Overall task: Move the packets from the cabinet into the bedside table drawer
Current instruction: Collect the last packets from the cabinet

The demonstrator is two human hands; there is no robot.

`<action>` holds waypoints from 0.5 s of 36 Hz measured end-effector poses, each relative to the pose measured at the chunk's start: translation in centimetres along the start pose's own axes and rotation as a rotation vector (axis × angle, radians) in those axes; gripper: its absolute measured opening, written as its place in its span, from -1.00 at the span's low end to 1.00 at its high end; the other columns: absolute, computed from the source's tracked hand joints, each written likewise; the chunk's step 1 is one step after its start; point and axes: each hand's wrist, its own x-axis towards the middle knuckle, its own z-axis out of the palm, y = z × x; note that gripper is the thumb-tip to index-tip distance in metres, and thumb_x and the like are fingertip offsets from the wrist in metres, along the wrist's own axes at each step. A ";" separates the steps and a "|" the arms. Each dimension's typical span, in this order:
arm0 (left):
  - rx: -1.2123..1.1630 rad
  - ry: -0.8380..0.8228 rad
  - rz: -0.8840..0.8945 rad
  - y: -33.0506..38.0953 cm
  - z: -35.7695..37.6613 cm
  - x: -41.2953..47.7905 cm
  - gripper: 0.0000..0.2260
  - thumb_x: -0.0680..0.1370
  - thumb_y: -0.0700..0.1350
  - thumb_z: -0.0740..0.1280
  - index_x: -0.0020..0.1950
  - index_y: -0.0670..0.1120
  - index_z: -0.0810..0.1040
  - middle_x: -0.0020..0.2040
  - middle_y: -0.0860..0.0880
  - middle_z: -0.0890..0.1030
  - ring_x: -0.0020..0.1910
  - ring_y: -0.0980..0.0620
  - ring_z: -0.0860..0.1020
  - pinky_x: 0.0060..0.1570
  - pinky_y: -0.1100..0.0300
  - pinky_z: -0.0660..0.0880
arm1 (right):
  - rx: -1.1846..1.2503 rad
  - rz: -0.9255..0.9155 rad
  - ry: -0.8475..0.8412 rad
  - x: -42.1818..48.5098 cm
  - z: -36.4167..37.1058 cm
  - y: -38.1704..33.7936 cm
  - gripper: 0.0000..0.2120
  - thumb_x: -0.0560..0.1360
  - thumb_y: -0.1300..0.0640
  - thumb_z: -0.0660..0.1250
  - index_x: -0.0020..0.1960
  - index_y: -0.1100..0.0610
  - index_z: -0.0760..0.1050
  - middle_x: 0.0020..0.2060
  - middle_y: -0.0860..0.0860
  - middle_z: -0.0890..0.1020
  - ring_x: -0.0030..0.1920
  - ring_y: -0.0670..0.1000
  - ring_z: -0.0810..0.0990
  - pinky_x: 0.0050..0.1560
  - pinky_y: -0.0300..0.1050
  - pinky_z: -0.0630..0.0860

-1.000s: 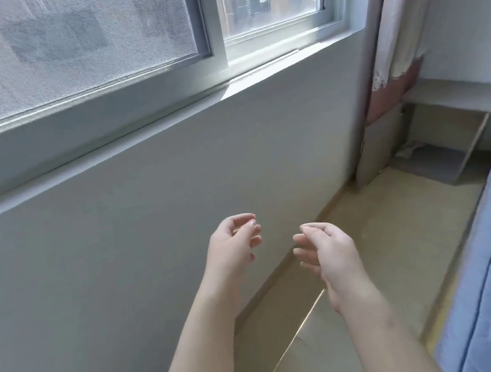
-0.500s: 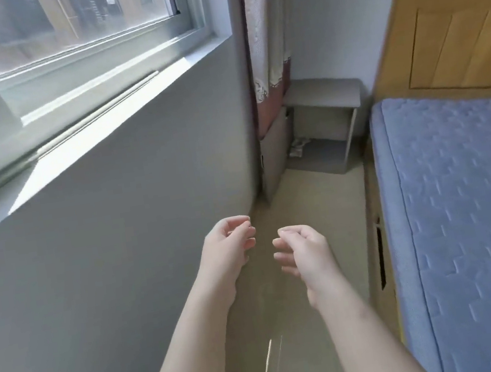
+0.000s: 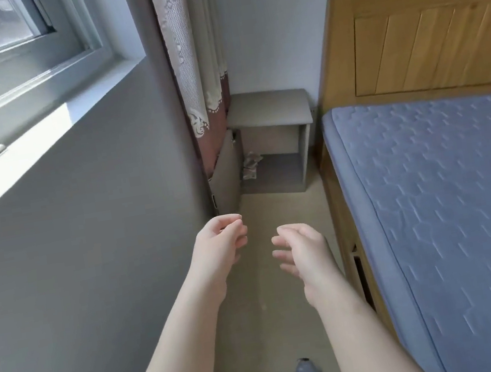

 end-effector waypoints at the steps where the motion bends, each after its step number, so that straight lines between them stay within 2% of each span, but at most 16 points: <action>1: 0.001 0.003 0.006 0.7 0.7 2.0 -0.87 0.57 -0.17 0.26 0.07 -0.02 0.54 -0.08 0.04 0.61 -0.05 0.08 0.58 0.03 0.19 0.47 | -0.002 -0.006 -0.011 2.1 0.0 -0.9 -0.89 0.56 0.14 0.21 -0.12 0.02 0.46 -0.11 -0.02 0.59 -0.17 -0.03 0.56 -0.12 -0.15 0.46; 7: -0.028 0.054 0.004 5.7 4.7 13.2 -0.86 0.59 -0.16 0.24 0.10 -0.04 0.54 -0.04 0.02 0.61 -0.06 0.09 0.58 -0.06 0.23 0.46 | -0.009 -0.047 0.001 14.5 -1.0 -8.3 -0.88 0.56 0.16 0.21 -0.14 0.03 0.46 -0.12 -0.01 0.59 -0.19 -0.03 0.55 -0.17 -0.18 0.45; 10: -0.030 0.056 -0.006 7.8 6.2 17.8 -0.88 0.59 -0.15 0.23 0.06 -0.02 0.53 -0.04 0.01 0.61 -0.04 0.07 0.58 -0.02 0.21 0.46 | 0.010 -0.045 0.051 19.7 -1.3 -11.1 -0.86 0.56 0.17 0.20 -0.15 0.03 0.46 -0.14 0.00 0.59 -0.19 -0.03 0.55 -0.15 -0.17 0.46; 15: -0.047 0.076 -0.032 9.7 8.4 25.6 -0.89 0.59 -0.15 0.22 -0.05 0.03 0.51 -0.06 0.01 0.60 -0.07 0.08 0.57 0.12 0.10 0.46 | -0.078 0.031 -0.083 26.4 -1.3 -13.1 -0.90 0.57 0.11 0.22 -0.09 0.01 0.48 -0.03 0.00 0.59 -0.06 0.00 0.58 -0.02 -0.11 0.47; 18: -0.035 0.045 -0.033 10.9 10.1 31.0 -0.88 0.59 -0.14 0.22 -0.07 0.04 0.51 -0.09 0.03 0.59 -0.10 0.10 0.56 0.14 0.08 0.44 | -0.109 0.057 -0.079 31.4 -1.3 -14.1 -0.91 0.57 0.10 0.22 -0.08 0.00 0.48 0.00 0.01 0.59 -0.01 0.02 0.58 0.02 -0.09 0.46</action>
